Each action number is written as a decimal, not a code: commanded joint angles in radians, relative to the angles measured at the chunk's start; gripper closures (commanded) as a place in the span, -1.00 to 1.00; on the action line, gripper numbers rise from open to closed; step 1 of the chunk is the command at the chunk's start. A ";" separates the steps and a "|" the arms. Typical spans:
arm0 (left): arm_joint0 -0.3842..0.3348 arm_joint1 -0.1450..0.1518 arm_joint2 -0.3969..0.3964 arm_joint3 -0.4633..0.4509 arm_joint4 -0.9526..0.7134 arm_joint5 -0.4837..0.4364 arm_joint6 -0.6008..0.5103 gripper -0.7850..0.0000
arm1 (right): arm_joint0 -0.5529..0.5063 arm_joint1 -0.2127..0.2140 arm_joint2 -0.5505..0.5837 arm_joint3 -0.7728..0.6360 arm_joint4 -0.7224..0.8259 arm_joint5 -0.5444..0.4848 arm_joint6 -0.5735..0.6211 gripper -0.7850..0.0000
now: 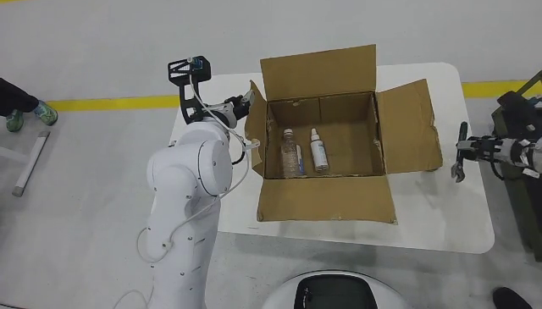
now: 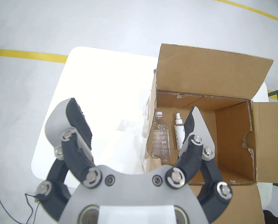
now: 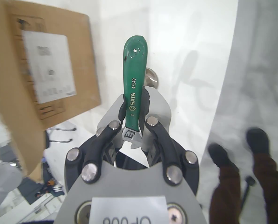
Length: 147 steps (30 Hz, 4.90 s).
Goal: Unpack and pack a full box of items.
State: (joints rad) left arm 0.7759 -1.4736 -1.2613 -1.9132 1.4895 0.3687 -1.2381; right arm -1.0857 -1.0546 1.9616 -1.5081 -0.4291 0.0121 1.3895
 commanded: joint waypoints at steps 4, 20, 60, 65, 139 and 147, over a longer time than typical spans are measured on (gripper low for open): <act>0.000 0.000 0.000 0.000 0.000 0.000 0.000 -1.00 | -0.010 0.010 0.090 -0.016 0.193 -0.005 -0.014 1.00; 0.000 0.000 0.000 0.000 0.000 0.000 0.000 -1.00 | 0.065 0.041 -0.039 -0.217 0.412 0.045 0.007 1.00; 0.000 0.000 0.000 0.000 0.000 0.000 0.000 -1.00 | 0.587 -0.095 -1.162 0.100 -0.233 0.283 -0.295 1.00; 0.000 0.000 0.000 0.000 0.000 0.000 0.000 -1.00 | 0.587 -0.095 -1.162 0.100 -0.233 0.283 -0.295 1.00; 0.000 0.000 0.000 0.000 0.000 0.000 0.000 -1.00 | 0.098 -0.085 -0.526 -0.426 -0.577 0.435 -0.386 1.00; 0.000 0.000 0.000 0.000 0.000 0.000 0.000 -1.00 | -0.056 -0.053 -0.284 -0.602 -0.778 0.428 -0.232 1.00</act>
State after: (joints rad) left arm 0.7759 -1.4736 -1.2613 -1.9132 1.4895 0.3687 -1.2381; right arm -1.1312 -1.1103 1.6547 -2.0997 -1.1798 0.4509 1.1302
